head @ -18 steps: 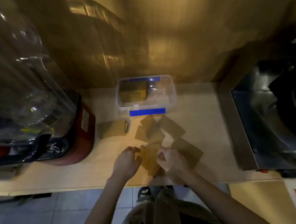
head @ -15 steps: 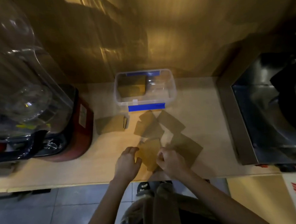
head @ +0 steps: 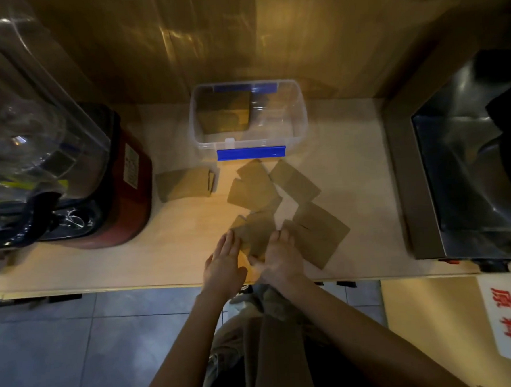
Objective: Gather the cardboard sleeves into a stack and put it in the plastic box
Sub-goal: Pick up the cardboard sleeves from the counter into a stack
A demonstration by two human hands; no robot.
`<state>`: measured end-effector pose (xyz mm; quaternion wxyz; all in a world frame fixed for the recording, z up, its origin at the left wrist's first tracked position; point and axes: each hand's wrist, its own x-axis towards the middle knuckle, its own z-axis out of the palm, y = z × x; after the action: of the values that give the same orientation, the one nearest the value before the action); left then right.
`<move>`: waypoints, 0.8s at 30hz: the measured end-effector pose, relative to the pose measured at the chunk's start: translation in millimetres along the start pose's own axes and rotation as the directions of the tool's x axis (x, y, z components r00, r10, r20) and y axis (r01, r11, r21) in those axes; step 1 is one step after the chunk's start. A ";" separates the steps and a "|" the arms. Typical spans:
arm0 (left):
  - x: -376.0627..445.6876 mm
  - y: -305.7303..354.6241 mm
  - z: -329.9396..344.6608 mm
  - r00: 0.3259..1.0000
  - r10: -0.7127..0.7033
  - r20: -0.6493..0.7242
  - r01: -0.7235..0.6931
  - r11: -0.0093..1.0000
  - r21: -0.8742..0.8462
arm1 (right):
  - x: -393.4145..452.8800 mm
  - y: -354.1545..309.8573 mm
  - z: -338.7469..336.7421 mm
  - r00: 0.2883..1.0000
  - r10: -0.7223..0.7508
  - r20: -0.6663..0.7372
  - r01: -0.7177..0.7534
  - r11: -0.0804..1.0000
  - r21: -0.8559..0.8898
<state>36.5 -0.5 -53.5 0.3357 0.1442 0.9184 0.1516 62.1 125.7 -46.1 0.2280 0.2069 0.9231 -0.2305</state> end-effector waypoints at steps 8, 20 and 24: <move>0.5 -4.1 9.8 0.999 0.004 -0.042 -0.007 0.998 -0.067 | 1.8 -0.3 -0.5 1.000 -0.012 0.019 0.012 1.000 0.012; 8.7 1.3 -11.6 0.995 -0.079 -0.066 0.026 0.815 -0.579 | 1.3 22.6 -59.2 0.929 -0.123 0.350 -0.153 0.732 0.664; -2.3 18.5 -35.0 0.994 -0.111 -0.012 0.024 0.319 -0.948 | -9.7 10.5 -74.7 0.943 -0.205 0.261 -0.050 0.688 0.724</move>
<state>18.1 9.3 -19.7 0.3284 -0.1222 0.6752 0.6491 50.8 170.4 14.4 0.2652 0.1996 0.7157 -0.6145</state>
